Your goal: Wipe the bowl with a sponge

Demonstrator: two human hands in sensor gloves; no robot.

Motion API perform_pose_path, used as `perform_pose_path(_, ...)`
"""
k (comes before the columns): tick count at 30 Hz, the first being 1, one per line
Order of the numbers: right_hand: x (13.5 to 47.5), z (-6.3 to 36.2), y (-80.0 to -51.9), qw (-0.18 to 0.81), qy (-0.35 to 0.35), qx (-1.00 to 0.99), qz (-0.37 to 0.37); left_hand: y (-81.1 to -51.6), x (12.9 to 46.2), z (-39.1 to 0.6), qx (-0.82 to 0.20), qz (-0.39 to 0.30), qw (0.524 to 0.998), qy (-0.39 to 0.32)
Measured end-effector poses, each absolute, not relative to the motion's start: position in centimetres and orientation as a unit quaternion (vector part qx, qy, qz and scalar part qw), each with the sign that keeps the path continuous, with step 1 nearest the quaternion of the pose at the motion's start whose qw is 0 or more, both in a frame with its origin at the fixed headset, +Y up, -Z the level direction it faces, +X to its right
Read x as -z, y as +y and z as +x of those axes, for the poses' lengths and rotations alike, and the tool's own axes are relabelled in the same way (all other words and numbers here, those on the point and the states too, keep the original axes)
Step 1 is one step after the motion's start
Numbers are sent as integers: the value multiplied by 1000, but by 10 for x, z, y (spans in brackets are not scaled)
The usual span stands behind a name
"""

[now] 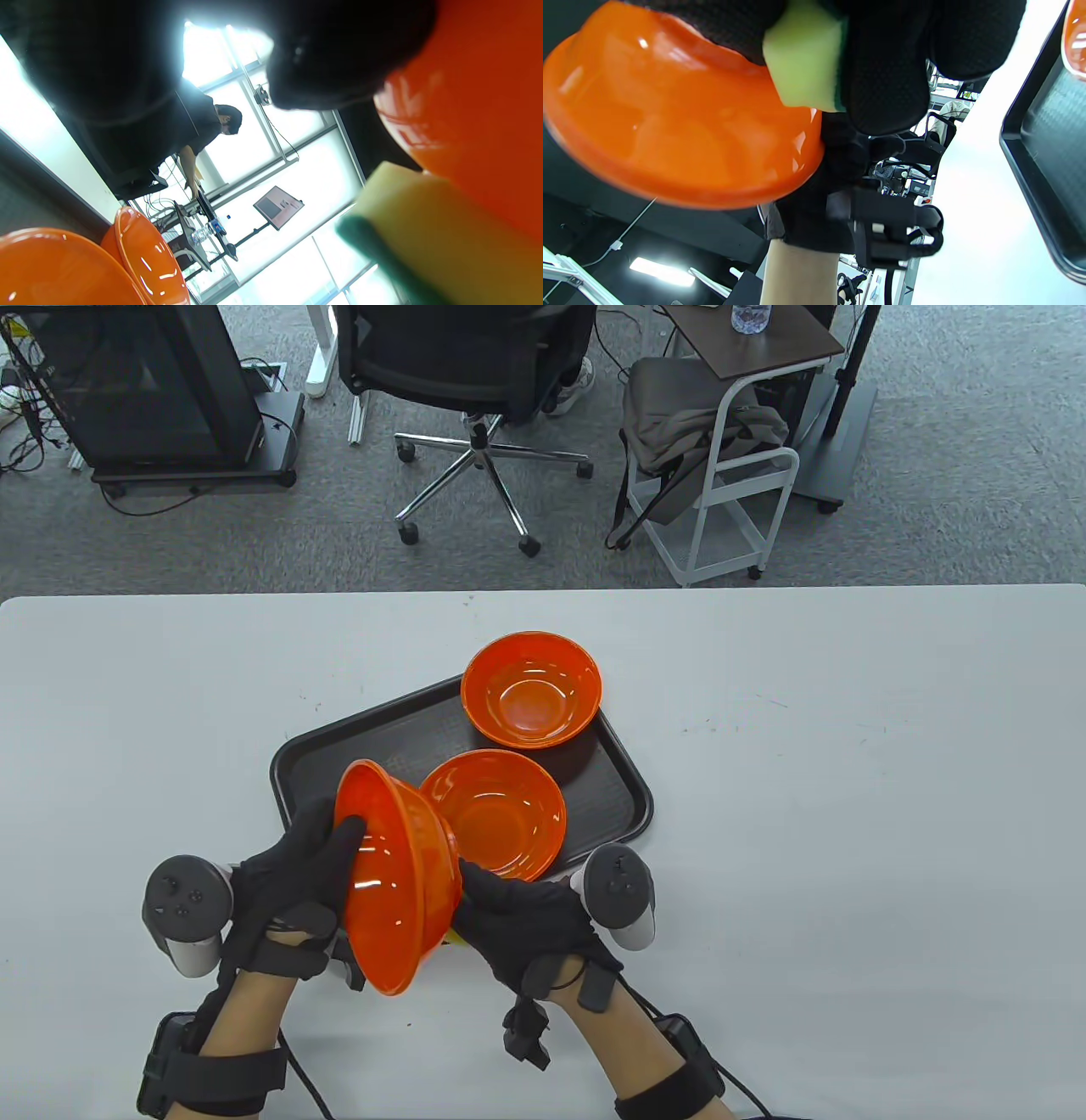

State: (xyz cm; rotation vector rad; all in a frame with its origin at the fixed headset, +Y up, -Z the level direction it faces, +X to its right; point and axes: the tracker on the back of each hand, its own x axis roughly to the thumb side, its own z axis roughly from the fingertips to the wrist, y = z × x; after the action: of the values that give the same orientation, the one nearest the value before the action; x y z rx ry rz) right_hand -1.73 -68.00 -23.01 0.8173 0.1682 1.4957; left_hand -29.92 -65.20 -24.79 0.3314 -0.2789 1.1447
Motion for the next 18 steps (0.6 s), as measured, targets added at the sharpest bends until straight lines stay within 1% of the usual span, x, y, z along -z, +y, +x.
perform_pose_path(4, 228, -19, -677, 652, 69, -658, 370, -651, 248, -313, -532, 174, 824, -89)
perform_pose_path(8, 228, -14, -673, 658, 52, -654, 369, -652, 249, -320, -525, 179, 830, -64)
perform_pose_path(18, 230, 0, -664, 663, -11, -656, 361, -652, 249, -324, -512, 167, 842, -39)
